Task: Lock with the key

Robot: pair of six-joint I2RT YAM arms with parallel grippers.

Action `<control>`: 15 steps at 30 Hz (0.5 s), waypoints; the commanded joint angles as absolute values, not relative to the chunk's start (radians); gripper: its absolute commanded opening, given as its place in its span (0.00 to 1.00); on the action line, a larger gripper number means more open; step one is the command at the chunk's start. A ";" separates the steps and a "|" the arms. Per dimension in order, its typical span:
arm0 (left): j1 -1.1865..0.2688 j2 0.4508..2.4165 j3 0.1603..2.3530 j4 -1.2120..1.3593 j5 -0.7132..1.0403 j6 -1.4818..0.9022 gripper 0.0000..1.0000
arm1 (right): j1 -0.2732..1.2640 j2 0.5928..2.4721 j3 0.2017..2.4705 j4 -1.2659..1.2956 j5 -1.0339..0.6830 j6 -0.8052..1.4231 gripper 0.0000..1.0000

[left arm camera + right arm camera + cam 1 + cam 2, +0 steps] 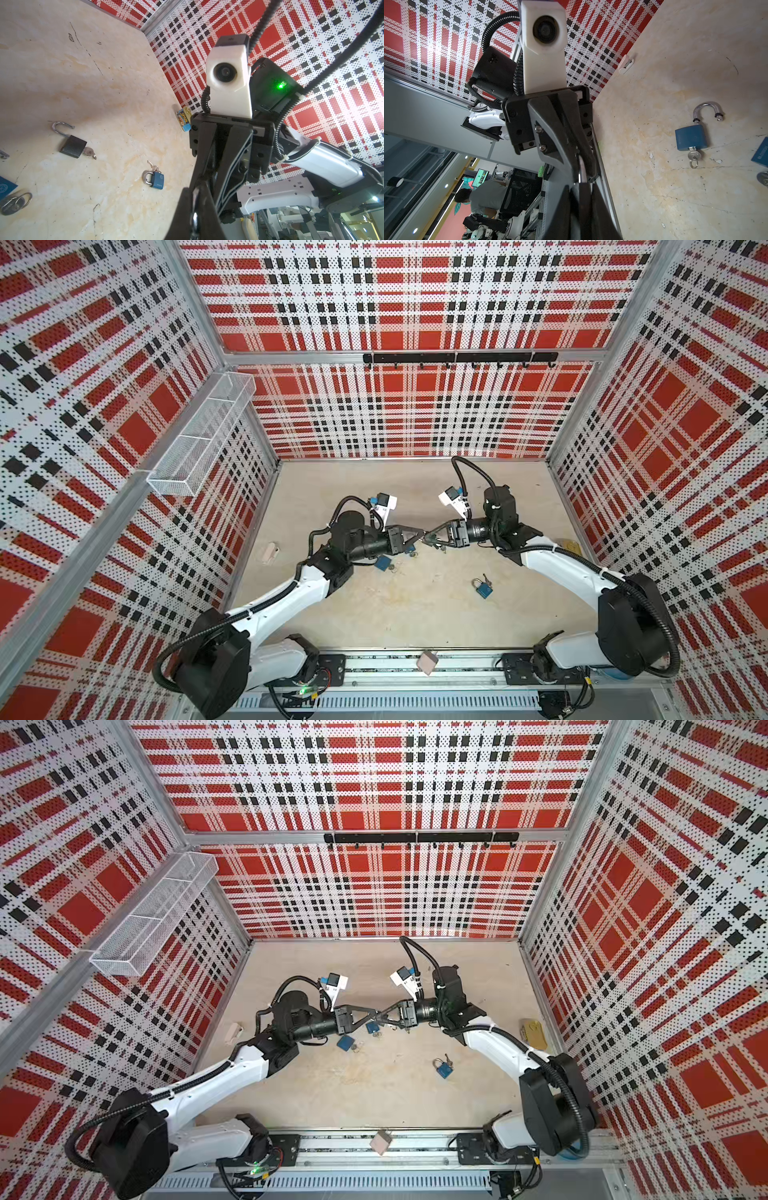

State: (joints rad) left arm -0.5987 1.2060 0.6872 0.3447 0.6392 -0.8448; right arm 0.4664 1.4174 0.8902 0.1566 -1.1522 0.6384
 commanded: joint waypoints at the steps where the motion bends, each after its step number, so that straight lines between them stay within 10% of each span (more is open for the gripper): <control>1: -0.633 1.229 0.684 0.249 0.751 -0.845 0.00 | 0.496 1.378 0.969 0.247 -1.074 0.576 0.00; 5: -0.625 1.227 0.683 0.250 0.746 -0.842 0.00 | 0.496 1.380 0.976 0.190 -1.048 0.532 0.00; 9: -0.601 1.224 0.686 0.238 0.750 -0.827 0.00 | 0.497 1.370 0.946 0.227 -1.028 0.548 0.37; 15: -0.549 1.227 0.726 0.179 0.777 -0.775 0.00 | 0.485 1.339 0.915 0.230 -1.014 0.557 0.52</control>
State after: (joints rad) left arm -0.5705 1.2274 0.6903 0.2192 0.7319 -0.8089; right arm 0.4877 1.3758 0.9081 0.1616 -1.0405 0.5686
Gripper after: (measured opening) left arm 0.083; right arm 0.520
